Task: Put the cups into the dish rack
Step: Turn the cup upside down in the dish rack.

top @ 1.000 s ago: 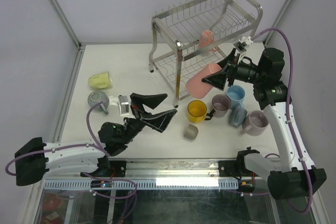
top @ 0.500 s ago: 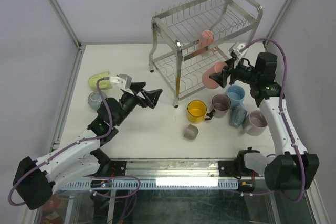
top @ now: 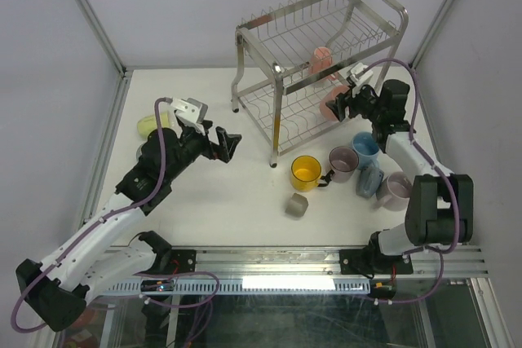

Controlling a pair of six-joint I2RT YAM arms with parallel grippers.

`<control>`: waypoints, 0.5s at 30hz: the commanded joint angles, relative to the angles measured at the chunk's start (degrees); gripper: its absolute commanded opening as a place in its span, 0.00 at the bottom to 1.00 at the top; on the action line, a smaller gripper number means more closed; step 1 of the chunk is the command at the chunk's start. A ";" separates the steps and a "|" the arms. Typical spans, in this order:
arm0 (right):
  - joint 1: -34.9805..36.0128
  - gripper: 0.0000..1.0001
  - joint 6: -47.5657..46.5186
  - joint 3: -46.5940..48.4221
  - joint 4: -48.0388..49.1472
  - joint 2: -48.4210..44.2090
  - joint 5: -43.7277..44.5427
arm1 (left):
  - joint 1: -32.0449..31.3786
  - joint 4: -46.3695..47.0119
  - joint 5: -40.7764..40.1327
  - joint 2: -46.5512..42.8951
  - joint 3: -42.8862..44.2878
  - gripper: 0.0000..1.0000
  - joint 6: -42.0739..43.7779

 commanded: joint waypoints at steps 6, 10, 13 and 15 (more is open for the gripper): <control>-0.24 0.14 3.75 3.41 17.47 8.37 4.27 | 0.26 -7.05 -4.73 -7.01 -3.99 0.99 10.62; -0.26 0.14 5.25 4.53 19.50 11.40 4.90 | 0.27 -7.33 -4.48 -6.43 -3.95 0.99 10.70; -0.26 0.14 6.03 4.87 20.22 12.71 4.74 | 0.35 -7.62 -4.41 -5.94 -3.82 0.99 10.79; -0.26 0.14 6.78 5.32 20.41 13.63 4.56 | 0.36 -7.65 -4.30 -5.84 -3.92 0.99 10.79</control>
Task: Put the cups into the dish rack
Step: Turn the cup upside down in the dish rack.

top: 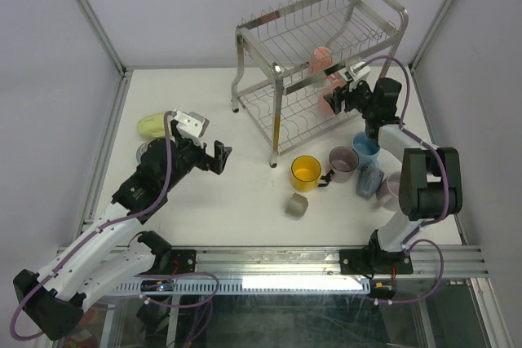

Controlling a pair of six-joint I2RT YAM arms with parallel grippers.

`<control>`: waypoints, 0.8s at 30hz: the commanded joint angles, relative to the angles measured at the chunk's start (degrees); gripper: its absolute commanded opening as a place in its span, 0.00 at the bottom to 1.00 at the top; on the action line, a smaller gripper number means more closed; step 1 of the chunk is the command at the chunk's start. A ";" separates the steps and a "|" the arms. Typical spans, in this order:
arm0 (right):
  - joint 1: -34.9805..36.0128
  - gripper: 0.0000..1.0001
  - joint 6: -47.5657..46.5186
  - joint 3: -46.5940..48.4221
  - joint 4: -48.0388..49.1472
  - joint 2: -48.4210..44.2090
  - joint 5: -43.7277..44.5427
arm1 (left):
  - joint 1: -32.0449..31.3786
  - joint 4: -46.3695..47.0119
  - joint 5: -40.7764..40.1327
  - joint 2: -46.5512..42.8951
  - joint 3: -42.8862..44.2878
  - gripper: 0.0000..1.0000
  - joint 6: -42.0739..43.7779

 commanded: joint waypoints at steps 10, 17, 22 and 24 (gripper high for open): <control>-0.27 0.15 3.08 5.28 5.49 4.43 0.50 | 0.55 0.64 -0.39 -0.07 0.05 0.99 1.20; -0.27 0.16 3.67 7.51 3.47 7.13 1.21 | 0.62 0.66 -0.30 -0.16 -0.05 0.99 1.06; -0.16 0.17 4.78 8.35 2.84 8.35 1.13 | 0.79 0.66 -0.17 -0.22 0.04 0.99 1.06; -0.07 0.18 4.86 8.58 2.66 8.58 1.34 | 0.93 0.62 -0.14 -0.16 -0.05 0.99 1.06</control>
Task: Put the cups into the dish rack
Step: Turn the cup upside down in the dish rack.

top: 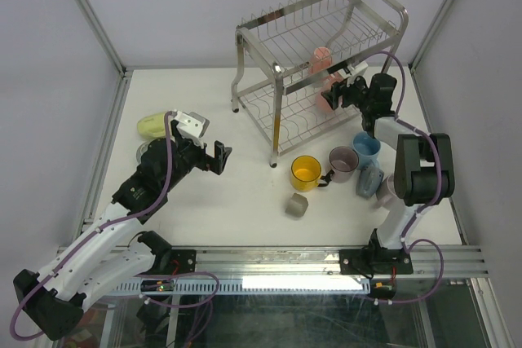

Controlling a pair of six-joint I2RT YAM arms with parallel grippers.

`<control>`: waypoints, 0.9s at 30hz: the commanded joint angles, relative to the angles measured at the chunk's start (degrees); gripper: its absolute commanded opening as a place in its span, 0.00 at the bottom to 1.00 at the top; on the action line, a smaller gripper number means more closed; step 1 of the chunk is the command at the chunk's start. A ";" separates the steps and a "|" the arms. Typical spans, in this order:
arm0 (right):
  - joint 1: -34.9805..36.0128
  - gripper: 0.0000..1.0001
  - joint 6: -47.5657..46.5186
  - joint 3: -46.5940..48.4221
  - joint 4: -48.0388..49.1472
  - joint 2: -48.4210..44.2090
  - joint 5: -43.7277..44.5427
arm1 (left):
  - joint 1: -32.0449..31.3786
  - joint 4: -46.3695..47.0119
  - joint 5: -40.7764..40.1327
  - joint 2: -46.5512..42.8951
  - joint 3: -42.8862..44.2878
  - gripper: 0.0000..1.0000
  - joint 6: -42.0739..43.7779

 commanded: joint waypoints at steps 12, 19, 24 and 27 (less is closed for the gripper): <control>0.42 0.20 1.20 7.51 -2.78 2.66 3.81 | 1.11 0.67 0.20 -0.07 0.06 0.99 0.63; 0.87 0.20 1.20 8.26 -2.87 3.58 3.81 | 1.26 0.69 0.49 0.18 0.17 0.99 0.51; 1.07 0.20 1.20 8.43 -2.71 3.62 3.81 | 1.35 0.68 0.49 0.04 0.14 0.99 0.47; 1.04 0.20 1.20 8.20 -2.49 3.36 3.81 | 1.36 0.69 0.66 0.14 0.11 0.99 0.52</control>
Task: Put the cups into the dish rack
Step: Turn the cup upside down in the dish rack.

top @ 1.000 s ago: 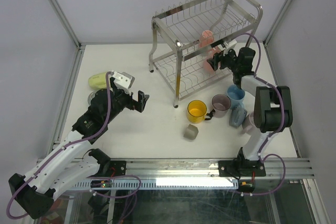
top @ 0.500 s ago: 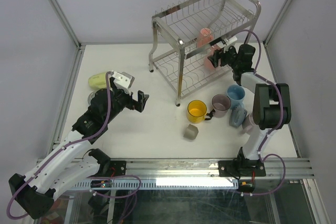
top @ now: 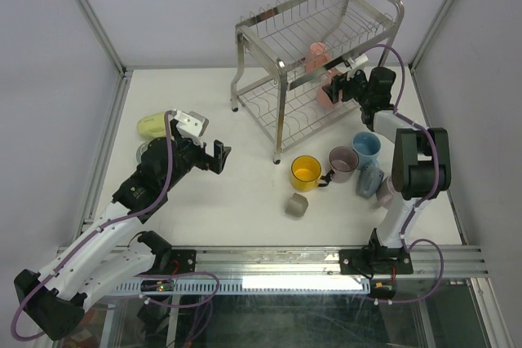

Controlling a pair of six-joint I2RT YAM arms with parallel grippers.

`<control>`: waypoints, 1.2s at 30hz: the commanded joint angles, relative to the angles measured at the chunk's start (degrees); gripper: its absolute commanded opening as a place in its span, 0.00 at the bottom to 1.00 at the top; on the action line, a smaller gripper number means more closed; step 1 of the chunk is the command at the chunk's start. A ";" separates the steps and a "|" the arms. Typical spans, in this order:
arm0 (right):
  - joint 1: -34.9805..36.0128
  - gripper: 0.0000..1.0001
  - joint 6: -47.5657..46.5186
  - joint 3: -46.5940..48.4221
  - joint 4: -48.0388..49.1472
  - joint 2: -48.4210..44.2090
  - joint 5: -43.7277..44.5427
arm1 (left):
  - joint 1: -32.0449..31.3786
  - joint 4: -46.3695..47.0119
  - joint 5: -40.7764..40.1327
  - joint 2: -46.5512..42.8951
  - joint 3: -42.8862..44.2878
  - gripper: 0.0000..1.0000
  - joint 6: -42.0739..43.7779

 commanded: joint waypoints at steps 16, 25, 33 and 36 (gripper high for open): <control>0.97 0.99 6.15 0.22 5.70 -1.52 1.18 | 0.78 0.73 0.77 -0.42 0.15 0.99 0.48; -0.49 0.99 2.47 -5.75 10.98 -4.35 -6.04 | 0.97 0.75 0.61 -0.51 0.15 0.99 0.53; -2.32 0.97 -6.86 -10.94 9.48 -7.42 -13.84 | 1.17 1.17 0.44 -0.50 0.00 0.99 0.52; -2.63 0.88 -13.33 -11.31 7.38 -7.70 -16.73 | 1.26 1.26 0.13 -0.53 -0.08 0.99 0.48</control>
